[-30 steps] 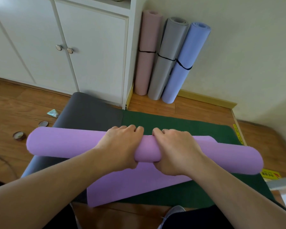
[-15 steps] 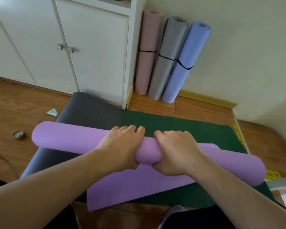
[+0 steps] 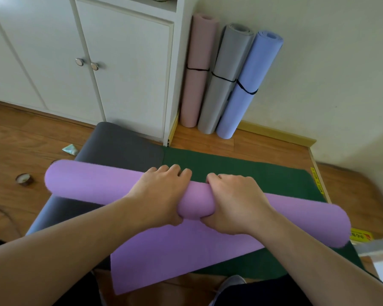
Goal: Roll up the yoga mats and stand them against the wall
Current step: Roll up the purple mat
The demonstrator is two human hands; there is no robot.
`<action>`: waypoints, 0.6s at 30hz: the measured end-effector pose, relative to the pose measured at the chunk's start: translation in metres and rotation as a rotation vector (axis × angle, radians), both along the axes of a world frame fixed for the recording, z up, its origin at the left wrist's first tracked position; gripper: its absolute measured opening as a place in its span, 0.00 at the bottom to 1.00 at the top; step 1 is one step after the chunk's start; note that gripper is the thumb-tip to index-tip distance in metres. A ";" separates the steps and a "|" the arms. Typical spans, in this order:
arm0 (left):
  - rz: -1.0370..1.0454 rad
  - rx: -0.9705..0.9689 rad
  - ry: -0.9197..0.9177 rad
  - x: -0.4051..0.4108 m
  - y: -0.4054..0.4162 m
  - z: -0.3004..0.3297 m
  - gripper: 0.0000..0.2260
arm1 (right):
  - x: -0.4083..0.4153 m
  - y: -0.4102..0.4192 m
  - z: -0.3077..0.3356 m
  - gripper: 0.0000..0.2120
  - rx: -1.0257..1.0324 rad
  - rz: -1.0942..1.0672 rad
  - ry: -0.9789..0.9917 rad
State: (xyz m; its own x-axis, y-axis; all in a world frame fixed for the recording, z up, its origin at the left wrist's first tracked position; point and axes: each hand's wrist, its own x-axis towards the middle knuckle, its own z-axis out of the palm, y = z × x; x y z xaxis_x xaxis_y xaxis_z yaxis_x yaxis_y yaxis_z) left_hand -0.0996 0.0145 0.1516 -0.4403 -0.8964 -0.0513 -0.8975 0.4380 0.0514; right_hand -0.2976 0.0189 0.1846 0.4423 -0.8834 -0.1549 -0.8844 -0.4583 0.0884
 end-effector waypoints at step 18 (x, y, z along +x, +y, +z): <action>0.004 -0.050 0.004 -0.005 0.001 -0.005 0.26 | -0.007 0.000 -0.007 0.27 -0.076 0.021 -0.015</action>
